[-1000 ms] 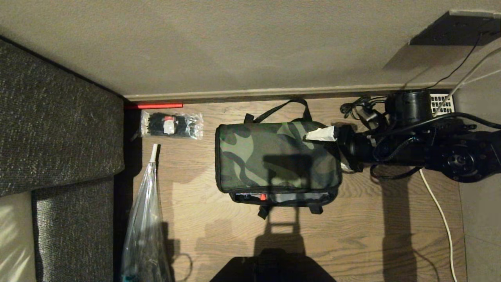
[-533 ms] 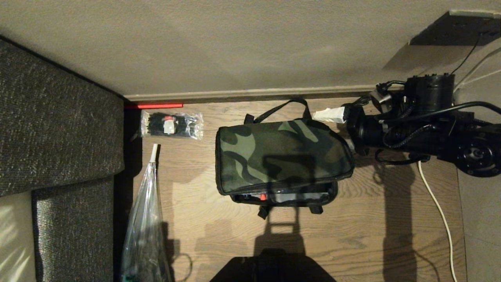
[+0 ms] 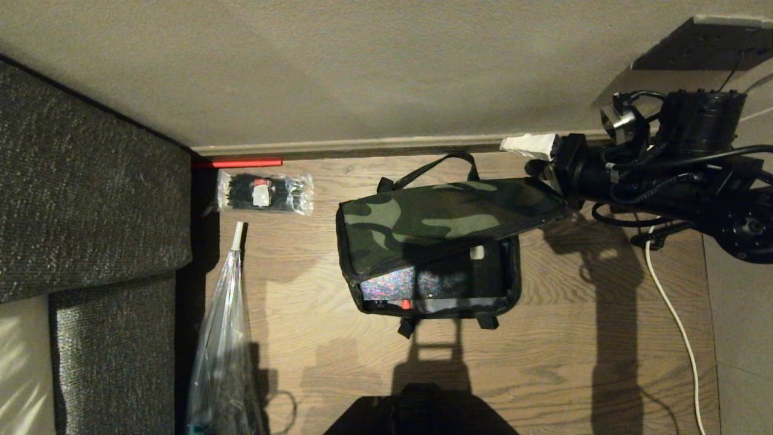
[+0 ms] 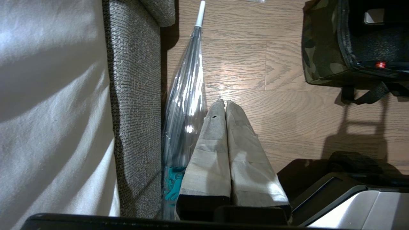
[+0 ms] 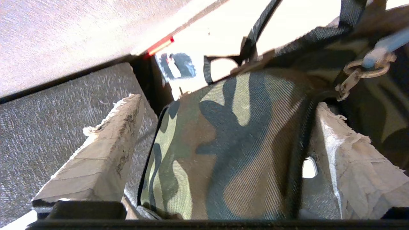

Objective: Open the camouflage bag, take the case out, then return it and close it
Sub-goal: Open the top of the storage box

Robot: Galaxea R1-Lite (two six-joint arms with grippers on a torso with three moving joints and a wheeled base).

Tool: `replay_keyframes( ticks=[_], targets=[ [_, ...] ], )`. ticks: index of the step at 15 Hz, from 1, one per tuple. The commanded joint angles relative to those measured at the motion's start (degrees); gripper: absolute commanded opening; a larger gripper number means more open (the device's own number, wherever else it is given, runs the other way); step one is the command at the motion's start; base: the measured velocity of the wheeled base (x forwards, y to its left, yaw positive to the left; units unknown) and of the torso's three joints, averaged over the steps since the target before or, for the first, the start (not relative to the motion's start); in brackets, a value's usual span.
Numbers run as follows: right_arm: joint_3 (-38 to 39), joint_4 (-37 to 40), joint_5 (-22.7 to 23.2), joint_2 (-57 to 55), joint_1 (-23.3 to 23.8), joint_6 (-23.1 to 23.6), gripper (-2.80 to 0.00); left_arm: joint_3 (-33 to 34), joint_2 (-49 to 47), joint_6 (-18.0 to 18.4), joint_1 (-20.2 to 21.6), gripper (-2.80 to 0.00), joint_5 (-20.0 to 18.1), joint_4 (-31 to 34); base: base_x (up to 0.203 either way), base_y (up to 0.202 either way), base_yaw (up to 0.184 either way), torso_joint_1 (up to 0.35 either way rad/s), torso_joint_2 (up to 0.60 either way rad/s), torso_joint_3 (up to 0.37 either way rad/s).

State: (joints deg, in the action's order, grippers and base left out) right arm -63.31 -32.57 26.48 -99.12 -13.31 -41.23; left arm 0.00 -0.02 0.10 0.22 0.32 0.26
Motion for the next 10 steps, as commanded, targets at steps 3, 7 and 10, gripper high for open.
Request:
replay_keyframes(
  ticks=[3, 7, 10],
  targets=[
    [1.78, -2.68, 0.15, 1.22, 0.57, 0.8, 0.0, 0.18, 0.02, -0.01, 0.04, -2.8, 0.03, -0.08, 0.0, 0.0, 0.0, 0.0, 0.0, 0.0],
    [1.69, -4.34, 0.15, 2.32, 2.05, 0.97, 0.0, 0.18, 0.02, -0.01, 0.04, -2.8, 0.03, 0.0, 0.0, 0.0, 0.0, 0.0, 0.0, 0.0],
    [1.08, -4.43, 0.22, 3.14, 2.06, 1.06, 0.0, 0.18, 0.02, -0.01, 0.04, -2.8, 0.03, 0.0, 0.0, 0.0, 0.0, 0.0, 0.0, 0.0]
  ],
)
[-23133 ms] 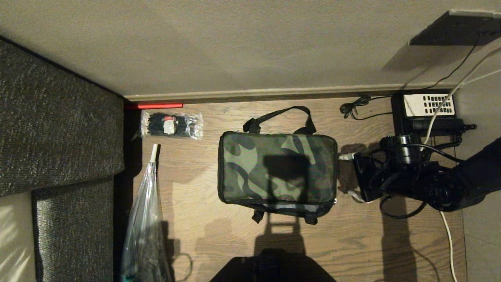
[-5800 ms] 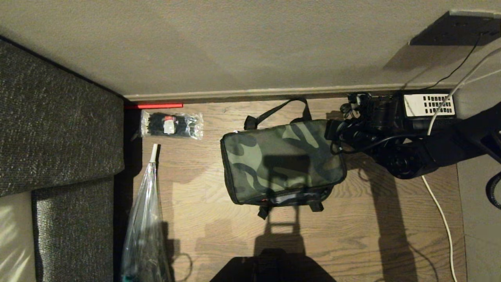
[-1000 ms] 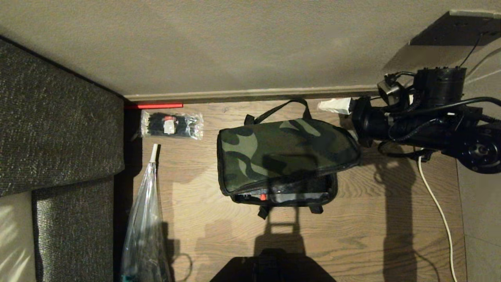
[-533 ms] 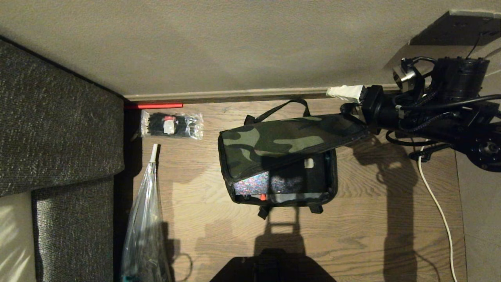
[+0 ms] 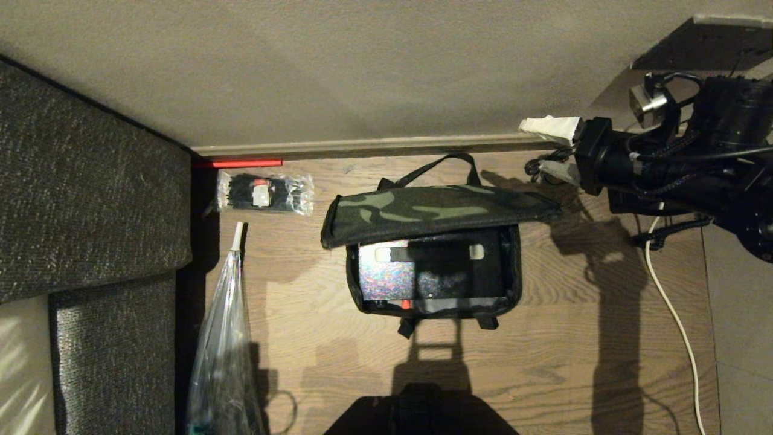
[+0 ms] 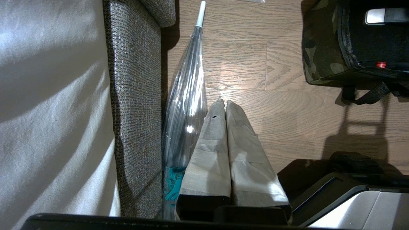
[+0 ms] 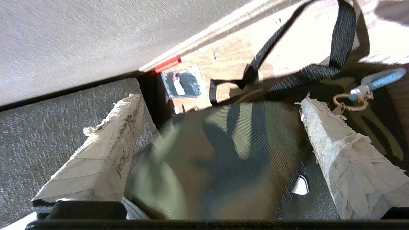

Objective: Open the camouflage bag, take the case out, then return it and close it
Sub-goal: Open the top of the storage box

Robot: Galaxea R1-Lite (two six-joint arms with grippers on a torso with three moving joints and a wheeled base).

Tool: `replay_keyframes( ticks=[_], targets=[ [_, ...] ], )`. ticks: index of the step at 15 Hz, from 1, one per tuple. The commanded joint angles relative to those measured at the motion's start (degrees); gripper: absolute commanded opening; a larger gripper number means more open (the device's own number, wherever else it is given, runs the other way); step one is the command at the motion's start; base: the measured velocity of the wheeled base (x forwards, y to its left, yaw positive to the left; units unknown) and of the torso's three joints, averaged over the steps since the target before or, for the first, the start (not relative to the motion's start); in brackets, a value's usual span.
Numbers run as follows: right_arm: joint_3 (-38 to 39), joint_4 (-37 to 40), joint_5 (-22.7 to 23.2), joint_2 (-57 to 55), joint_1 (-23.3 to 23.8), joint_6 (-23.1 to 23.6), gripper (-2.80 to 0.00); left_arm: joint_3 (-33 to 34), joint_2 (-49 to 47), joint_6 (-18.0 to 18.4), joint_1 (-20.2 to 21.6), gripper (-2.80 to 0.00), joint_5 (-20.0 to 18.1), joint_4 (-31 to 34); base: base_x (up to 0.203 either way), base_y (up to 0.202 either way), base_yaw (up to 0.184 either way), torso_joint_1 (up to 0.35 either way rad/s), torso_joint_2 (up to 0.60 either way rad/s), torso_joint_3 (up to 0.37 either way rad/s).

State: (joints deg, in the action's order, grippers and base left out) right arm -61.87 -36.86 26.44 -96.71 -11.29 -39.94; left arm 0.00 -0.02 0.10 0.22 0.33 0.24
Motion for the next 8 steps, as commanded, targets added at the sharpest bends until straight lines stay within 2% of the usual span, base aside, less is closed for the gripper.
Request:
replay_keyframes(
  ticks=[1, 4, 6, 8],
  targets=[
    [-0.45, -0.23, 0.28, 0.82, 0.04, -0.23, 0.0, 0.18, 0.02, -0.01, 0.04, -2.8, 0.02, 0.02, 0.0, 0.0, 0.0, 0.0, 0.0, 0.0],
    [0.21, -2.12, 0.28, 1.24, 0.04, 0.12, 0.0, 0.18, 0.02, -0.01, 0.04, -2.8, 0.02, 0.02, 0.0, 0.0, 0.0, 0.0, 0.0, 0.0],
    [3.96, -1.74, 0.28, 2.05, 0.05, 4.12, 0.0, 0.18, 0.02, -0.01, 0.04, -2.8, 0.02, -0.01, 0.0, 0.0, 0.0, 0.0, 0.0, 0.0],
    [11.45, -0.8, 0.26, 2.05, 0.02, 8.99, 0.0, 0.18, 0.02, -0.01, 0.04, -2.8, 0.02, 0.02, 0.0, 0.0, 0.0, 0.0, 0.0, 0.0]
  ],
)
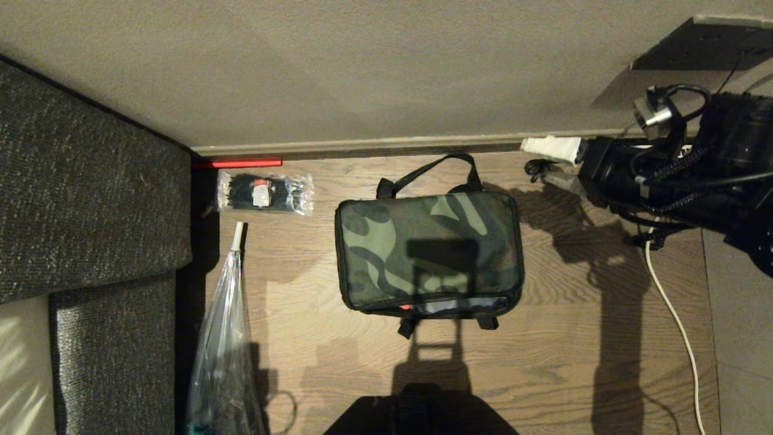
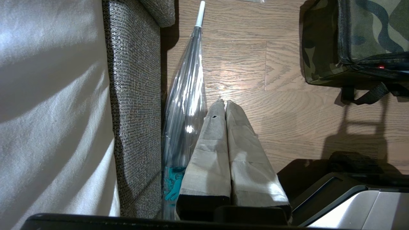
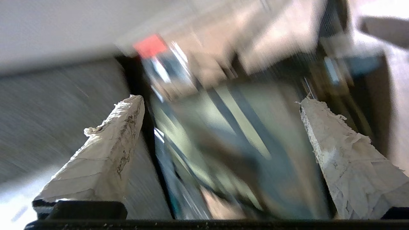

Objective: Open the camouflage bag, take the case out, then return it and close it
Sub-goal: Open the top of the storage box

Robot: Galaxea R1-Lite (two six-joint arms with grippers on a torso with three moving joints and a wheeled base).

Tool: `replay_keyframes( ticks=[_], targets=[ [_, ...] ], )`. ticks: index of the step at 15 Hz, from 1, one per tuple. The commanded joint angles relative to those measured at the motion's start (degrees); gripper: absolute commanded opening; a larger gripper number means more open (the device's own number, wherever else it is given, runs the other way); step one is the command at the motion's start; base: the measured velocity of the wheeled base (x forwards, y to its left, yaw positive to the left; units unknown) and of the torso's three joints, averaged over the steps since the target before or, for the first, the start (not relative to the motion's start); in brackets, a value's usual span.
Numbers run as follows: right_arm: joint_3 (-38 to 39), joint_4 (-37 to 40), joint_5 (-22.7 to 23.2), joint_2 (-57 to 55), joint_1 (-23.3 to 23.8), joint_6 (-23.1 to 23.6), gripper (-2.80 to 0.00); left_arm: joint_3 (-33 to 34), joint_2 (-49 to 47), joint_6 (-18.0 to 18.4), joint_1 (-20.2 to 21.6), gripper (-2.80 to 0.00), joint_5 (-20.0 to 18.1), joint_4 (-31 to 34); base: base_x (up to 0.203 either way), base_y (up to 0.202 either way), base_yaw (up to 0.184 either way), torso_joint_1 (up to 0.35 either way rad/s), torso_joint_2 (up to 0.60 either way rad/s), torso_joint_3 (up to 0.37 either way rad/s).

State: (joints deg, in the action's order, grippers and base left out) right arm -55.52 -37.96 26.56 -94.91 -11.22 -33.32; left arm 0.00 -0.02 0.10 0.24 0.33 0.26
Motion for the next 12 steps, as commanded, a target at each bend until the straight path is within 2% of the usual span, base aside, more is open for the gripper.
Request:
replay_keyframes(
  ticks=[1, 2, 3, 12],
  targets=[
    [8.26, 1.68, 0.11, -0.39, -0.08, 5.13, 0.0, 0.18, 0.02, -0.01, 0.02, -2.8, 0.02, 0.01, 0.0, 0.0, 0.0, 0.0, 0.0, 0.0],
    [9.91, 4.21, 0.03, -1.55, -0.11, 7.92, 0.0, 0.18, 0.02, -0.01, 0.02, -2.8, 0.02, 0.01, 0.0, 0.0, 0.0, 0.0, 0.0, 0.0],
    [9.85, 5.74, 0.01, -1.95, -0.27, 8.27, 0.0, 0.18, 0.02, -0.01, 0.02, -2.8, 0.02, 0.01, 0.0, 0.0, 0.0, 0.0, 0.0, 0.0],
    [6.39, 8.09, -1.78, -8.89, -3.89, 8.7, 0.0, 0.18, 0.02, -0.01, 0.02, -2.8, 0.02, 0.01, 0.0, 0.0, 0.0, 0.0, 0.0, 0.0]
  ],
)
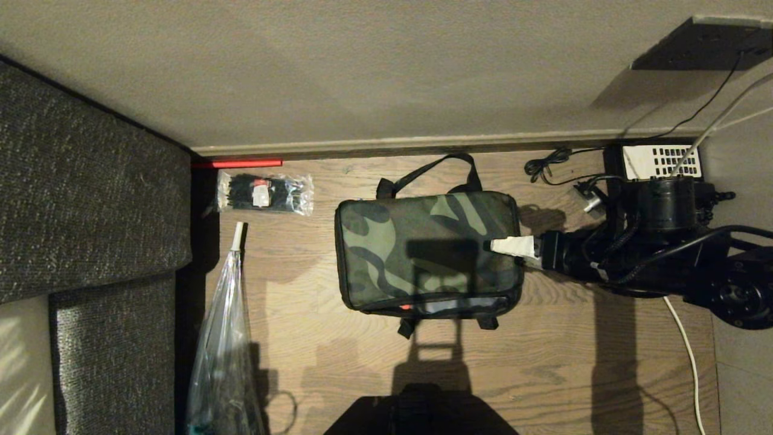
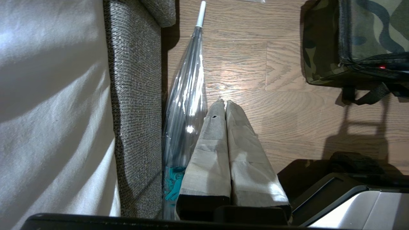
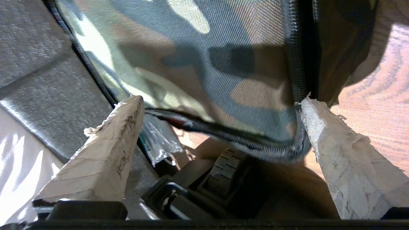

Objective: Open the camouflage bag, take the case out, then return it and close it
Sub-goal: Open the top of the storage box

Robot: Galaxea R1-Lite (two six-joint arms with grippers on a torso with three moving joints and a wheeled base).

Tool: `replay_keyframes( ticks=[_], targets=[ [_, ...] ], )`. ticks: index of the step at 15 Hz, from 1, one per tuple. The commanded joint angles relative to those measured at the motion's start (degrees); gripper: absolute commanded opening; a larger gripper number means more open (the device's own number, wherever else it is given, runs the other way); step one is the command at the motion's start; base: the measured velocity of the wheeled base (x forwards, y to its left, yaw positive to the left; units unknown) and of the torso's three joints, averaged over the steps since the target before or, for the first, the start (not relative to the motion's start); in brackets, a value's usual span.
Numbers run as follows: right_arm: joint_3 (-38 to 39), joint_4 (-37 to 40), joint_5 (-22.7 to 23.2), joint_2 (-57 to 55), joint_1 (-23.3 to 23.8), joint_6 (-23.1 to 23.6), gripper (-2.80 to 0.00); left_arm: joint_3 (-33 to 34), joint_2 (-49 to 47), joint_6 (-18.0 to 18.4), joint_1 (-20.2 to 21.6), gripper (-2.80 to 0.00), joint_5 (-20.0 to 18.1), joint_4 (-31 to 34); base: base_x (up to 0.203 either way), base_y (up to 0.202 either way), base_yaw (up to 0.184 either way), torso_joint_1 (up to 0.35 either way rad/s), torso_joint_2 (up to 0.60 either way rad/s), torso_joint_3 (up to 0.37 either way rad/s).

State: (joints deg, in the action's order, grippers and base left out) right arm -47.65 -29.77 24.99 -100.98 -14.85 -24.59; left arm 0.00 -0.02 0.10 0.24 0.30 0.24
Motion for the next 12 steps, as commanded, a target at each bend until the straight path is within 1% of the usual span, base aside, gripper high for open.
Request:
replay_keyframes(
  ticks=[1, 3, 5, 7, 9, 10, 11, 12],
  targets=[
    [-2.44, -0.12, -1.21, -4.07, -0.3, 0.12, 0.0, 0.18, 0.02, -0.01, 0.02, -2.8, 0.05, 0.02, 0.0, 0.0, 0.0, 0.0, 0.0, 0.0],
    [-4.14, -0.1, -3.21, -6.44, -0.67, 1.11, 0.0, 0.18, 0.02, -0.01, 0.02, -2.8, 0.05, -0.06, 0.0, 0.0, 0.0, 0.0, 0.0, 0.0],
    [-5.53, 1.02, -3.55, -7.12, -0.71, 1.57, 0.0, 0.18, 0.02, -0.01, 0.02, -2.8, 0.05, 0.02, 0.0, 0.0, 0.0, 0.0, 0.0, 0.0],
    [-6.91, 1.87, -3.62, -7.36, -0.63, 3.51, 0.0, 0.18, 0.02, -0.01, 0.02, -2.8, 0.05, 0.02, 0.0, 0.0, 0.0, 0.0, 0.0, 0.0],
    [-7.38, 5.01, -3.53, -6.59, -0.72, 3.39, 0.0, 0.18, 0.02, -0.01, 0.02, -2.8, 0.05, 0.02, 0.0, 0.0, 0.0, 0.0, 0.0, 0.0],
    [-7.81, 5.32, -3.47, -5.99, -1.77, 2.16, 0.0, 0.18, 0.02, -0.01, 0.11, -2.8, 0.05, 0.02, 0.0, 0.0, 0.0, 0.0, 0.0, 0.0],
    [-8.8, 5.54, -3.46, -5.64, -3.0, -0.12, 0.0, 0.18, 0.11, -0.01, 0.05, -2.8, 0.05, -0.02, 0.0, 0.0, 0.0, 0.0, 0.0, 0.0],
    [-10.12, 5.84, -3.44, -4.86, -4.23, -3.36, 0.0, 0.18, 0.02, -0.01, 0.02, -2.8, 0.05, 0.02, 0.0, 0.0, 0.0, 0.0, 0.0, 0.0]
  ],
)
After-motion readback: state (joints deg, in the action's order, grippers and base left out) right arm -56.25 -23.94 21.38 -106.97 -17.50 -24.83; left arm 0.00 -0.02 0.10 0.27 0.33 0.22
